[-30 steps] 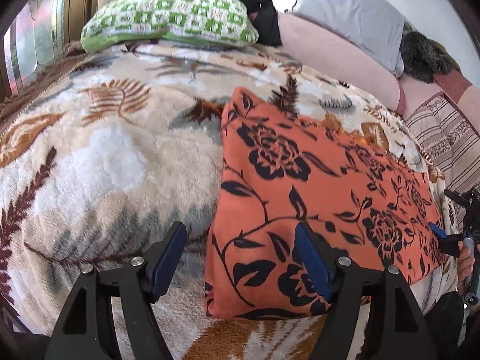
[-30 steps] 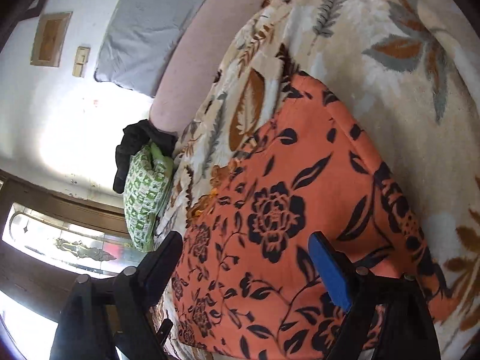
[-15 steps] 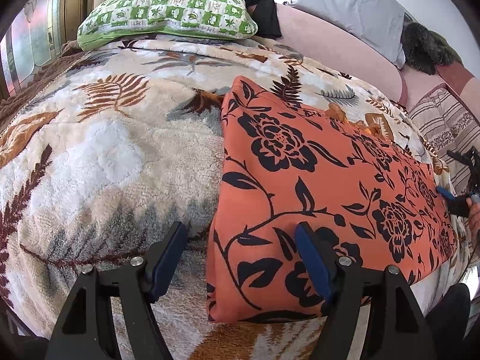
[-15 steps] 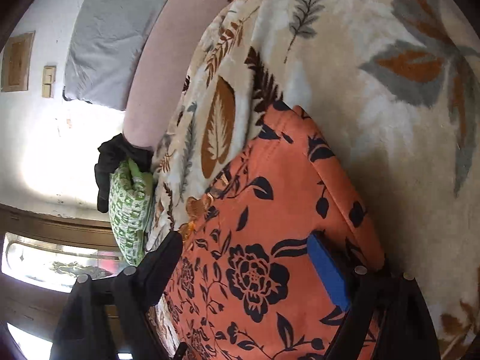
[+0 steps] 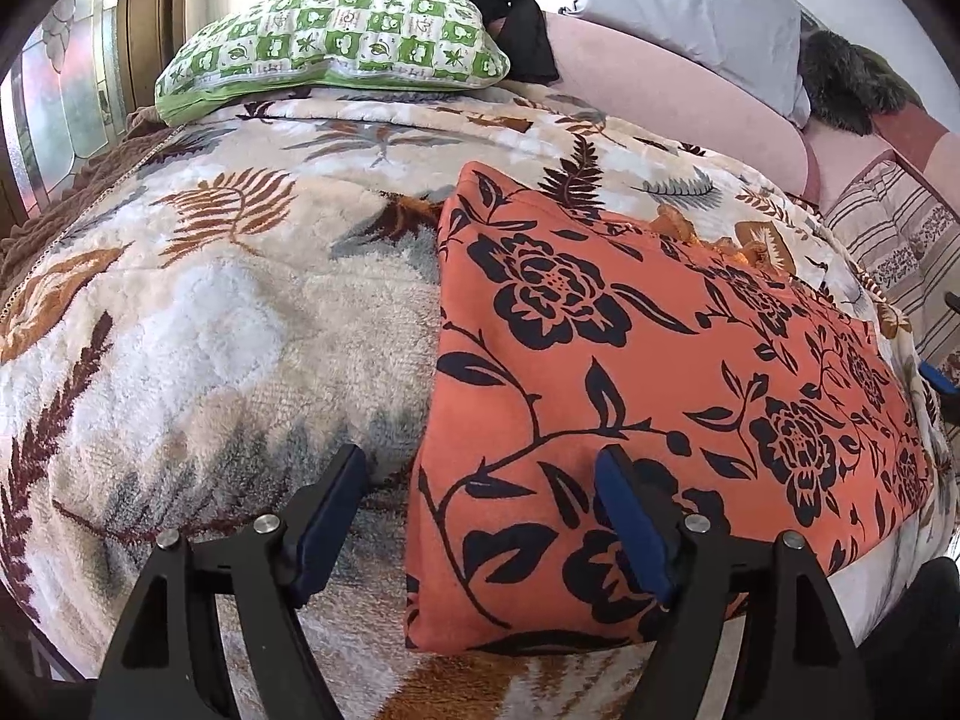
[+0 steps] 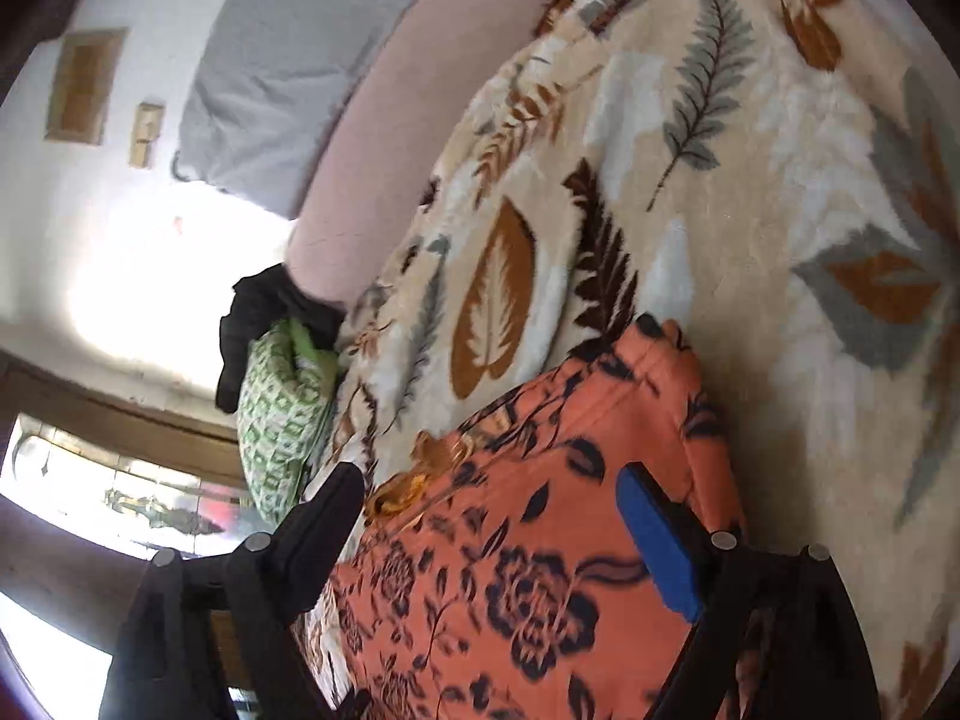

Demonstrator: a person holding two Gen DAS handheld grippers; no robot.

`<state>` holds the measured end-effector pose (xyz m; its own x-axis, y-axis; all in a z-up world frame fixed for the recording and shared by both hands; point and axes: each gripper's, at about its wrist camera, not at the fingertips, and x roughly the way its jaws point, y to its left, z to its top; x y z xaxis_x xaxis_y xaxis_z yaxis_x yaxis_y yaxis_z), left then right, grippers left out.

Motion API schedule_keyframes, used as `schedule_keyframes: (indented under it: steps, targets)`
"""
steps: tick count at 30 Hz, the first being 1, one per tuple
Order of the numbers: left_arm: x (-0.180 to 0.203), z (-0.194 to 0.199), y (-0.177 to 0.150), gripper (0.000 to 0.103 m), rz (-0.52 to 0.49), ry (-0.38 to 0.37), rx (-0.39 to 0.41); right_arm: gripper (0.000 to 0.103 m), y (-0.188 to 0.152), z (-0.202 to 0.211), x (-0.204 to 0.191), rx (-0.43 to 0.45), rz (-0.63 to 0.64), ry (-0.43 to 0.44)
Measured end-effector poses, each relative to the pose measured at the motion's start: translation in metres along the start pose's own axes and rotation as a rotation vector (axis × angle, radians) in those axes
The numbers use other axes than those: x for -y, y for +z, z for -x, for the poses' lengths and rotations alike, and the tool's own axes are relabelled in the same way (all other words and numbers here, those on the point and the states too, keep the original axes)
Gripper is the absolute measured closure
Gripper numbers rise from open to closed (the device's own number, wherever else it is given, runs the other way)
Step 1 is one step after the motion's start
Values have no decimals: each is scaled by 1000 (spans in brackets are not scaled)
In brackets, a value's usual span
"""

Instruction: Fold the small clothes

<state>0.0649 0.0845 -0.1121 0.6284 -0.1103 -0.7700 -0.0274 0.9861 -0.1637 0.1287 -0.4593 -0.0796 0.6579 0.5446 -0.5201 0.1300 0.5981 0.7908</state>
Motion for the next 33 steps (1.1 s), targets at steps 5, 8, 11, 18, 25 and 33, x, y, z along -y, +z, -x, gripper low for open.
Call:
schedule_keyframes:
  steps: [5,8,11,18,25,33]
  targets:
    - [3,17,-1,24,-11,6,64,15,-105,61,14,3,-120,43]
    - [10,23,-2,24,-28,5,71,15,-147,60,49,2,-255,51]
    - [21,33,-1,24,-63,3,79,14,-154,50,76,30,-376,81]
    - [56,49,-2,24,-125,-18,87,15,-132,41,94,132,-478,63]
    - [103,41,0,24,-245,18,48,43,-119,32,55,123,-300,5]
    - [142,27,11,24,-287,26,-2,40,-121,29,58,132,-261,-45]
